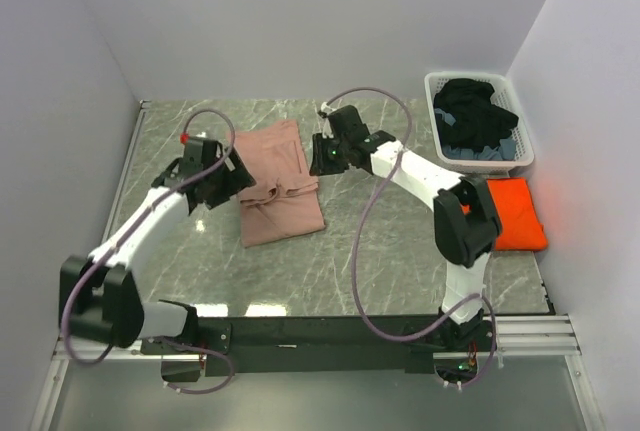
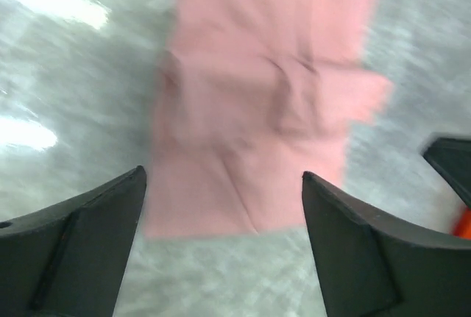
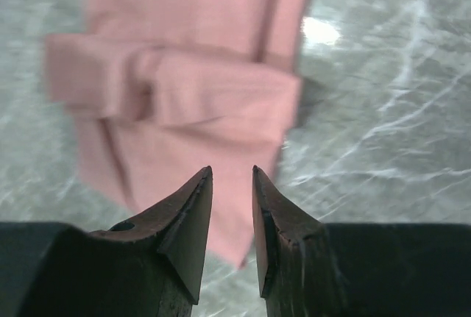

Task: Fold and stack the t-shirts
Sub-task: Fold the tshirt

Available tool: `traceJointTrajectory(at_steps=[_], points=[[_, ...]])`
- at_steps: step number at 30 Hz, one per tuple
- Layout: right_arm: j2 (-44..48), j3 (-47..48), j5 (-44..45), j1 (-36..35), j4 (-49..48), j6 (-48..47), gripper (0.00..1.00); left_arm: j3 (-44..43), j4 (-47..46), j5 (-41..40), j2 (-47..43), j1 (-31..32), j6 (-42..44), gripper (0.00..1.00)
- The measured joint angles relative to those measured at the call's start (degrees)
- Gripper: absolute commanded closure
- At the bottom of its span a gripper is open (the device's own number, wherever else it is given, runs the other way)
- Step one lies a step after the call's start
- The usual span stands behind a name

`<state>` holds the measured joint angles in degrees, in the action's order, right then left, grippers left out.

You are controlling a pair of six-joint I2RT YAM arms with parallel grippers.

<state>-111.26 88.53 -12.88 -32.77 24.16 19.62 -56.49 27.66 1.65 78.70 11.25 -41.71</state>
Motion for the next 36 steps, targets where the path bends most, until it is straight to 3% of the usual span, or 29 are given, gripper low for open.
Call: traceJointTrajectory(at_steps=[3,6,10,17,27,32,36], points=[[4.0,-2.14,0.46,-2.29,-2.82,0.79,0.67,4.63,-2.25,-0.57,-6.64,4.7,-3.39,0.38],[4.63,-2.49,0.81,-6.03,-6.6,2.03,0.71,9.79,-4.61,-0.2,-7.72,8.83,-6.32,0.57],[1.88,-2.82,0.55,-9.84,-10.19,4.17,0.75,14.93,-7.72,0.66,-2.73,9.46,-9.05,0.7],[-7.19,-3.37,-0.92,-11.1,-14.36,6.99,0.76,17.03,-10.97,3.08,4.61,9.42,-10.05,0.72],[-13.94,0.79,-1.29,-10.88,-15.89,8.04,0.76,16.94,-12.81,5.64,5.68,9.35,-9.94,0.72],[-18.12,7.1,0.83,-10.05,-15.58,8.35,0.74,17.62,-13.03,6.49,5.14,9.35,-9.79,0.72],[-24.39,18.16,1.97,-8.24,-14.78,7.93,0.68,18.75,-13.35,7.13,4.11,9.38,-9.62,0.72]])
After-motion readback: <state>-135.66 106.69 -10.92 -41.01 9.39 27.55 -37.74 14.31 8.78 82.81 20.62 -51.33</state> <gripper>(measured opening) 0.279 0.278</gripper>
